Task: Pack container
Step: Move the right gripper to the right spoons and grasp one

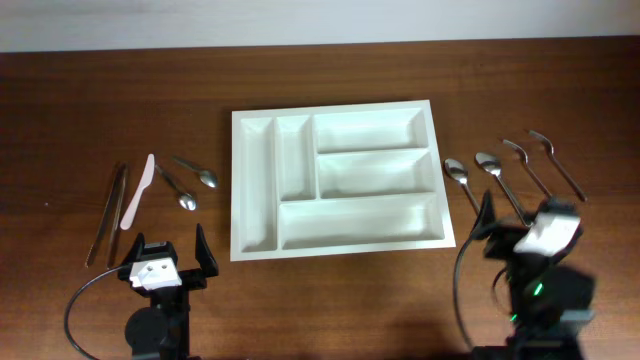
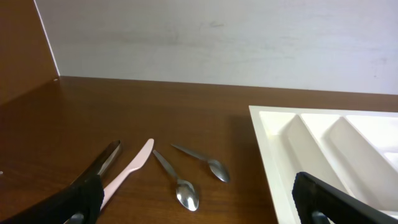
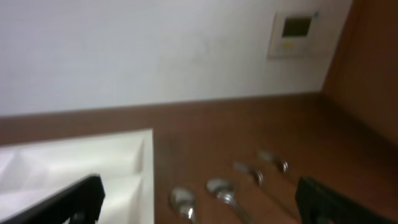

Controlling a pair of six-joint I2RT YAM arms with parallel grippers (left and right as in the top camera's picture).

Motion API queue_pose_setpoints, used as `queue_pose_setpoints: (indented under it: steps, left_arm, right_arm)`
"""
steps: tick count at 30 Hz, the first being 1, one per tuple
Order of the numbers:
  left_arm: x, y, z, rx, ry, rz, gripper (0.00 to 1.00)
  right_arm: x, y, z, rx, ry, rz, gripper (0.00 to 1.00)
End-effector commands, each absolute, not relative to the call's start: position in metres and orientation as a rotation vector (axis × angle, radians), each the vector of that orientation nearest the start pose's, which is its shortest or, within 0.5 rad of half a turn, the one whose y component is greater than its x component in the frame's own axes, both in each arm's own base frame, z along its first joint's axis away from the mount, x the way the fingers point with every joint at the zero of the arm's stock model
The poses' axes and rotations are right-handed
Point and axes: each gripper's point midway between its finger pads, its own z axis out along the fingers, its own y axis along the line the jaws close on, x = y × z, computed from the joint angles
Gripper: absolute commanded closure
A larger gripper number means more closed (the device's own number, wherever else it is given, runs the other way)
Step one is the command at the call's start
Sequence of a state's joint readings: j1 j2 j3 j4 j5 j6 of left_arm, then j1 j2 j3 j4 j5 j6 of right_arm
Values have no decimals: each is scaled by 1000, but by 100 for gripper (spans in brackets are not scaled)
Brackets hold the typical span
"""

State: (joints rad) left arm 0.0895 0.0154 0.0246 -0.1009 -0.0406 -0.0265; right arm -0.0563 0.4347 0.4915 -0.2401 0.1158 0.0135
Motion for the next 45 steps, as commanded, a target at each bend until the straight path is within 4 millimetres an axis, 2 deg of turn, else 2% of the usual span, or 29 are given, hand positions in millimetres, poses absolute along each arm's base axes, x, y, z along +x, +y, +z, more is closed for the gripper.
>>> queue_pose_setpoints:
  steps: [1, 6, 9, 11, 15, 18, 24, 27, 28, 30, 32, 33, 35, 38, 41, 45]
  left_arm:
    - [244, 28, 157, -113, 1652, 85, 1]
    - [244, 28, 157, -113, 1652, 86, 1]
    - [244, 28, 157, -113, 1652, 86, 1]
    - [244, 28, 157, -113, 1652, 85, 1]
    - [244, 28, 157, -113, 1652, 86, 1]
    - [244, 28, 157, -113, 1652, 85, 1]
    - [244, 28, 157, -113, 1652, 86, 1]
    - [244, 28, 157, -113, 1652, 86, 1]
    - [244, 28, 157, -113, 1652, 85, 1]
    - [244, 28, 157, -113, 1652, 86, 1]
    - [244, 28, 157, -113, 1652, 86, 1]
    - [244, 28, 157, -113, 1652, 86, 1]
    - [244, 28, 157, -113, 1652, 86, 1]
    - [244, 28, 157, -113, 1652, 86, 1]
    - [244, 28, 157, -113, 1652, 86, 1]
    - [244, 28, 157, -113, 1652, 86, 1]
  right_arm:
    - [286, -39, 293, 99, 1863, -163, 1]
    - [322, -43, 308, 60, 2188, -127, 1]
    - [340, -46, 303, 66, 2362, -92, 1]
    - [348, -46, 289, 29, 2474, -82, 2]
    - [354, -24, 240, -277, 2693, 60, 1]
    - [368, -19, 211, -315, 2753, 135, 1]
    - [377, -23, 176, -309, 2844, 158, 1]
    - [379, -23, 165, -407, 2858, 157, 1]
    - [379, -23, 162, -422, 2862, 159, 3]
    - [380, -24, 156, -424, 2880, 160, 13]
    - [381, -27, 147, -422, 2907, 144, 30]
    - [382, -29, 141, -422, 2923, 134, 36]
    - [382, -33, 126, -423, 2967, 125, 41]
    - [383, -32, 107, -426, 3014, 150, 56]
    - [383, -32, 89, -429, 3058, 171, 63]
    - [384, -33, 70, -430, 3089, 187, 67]
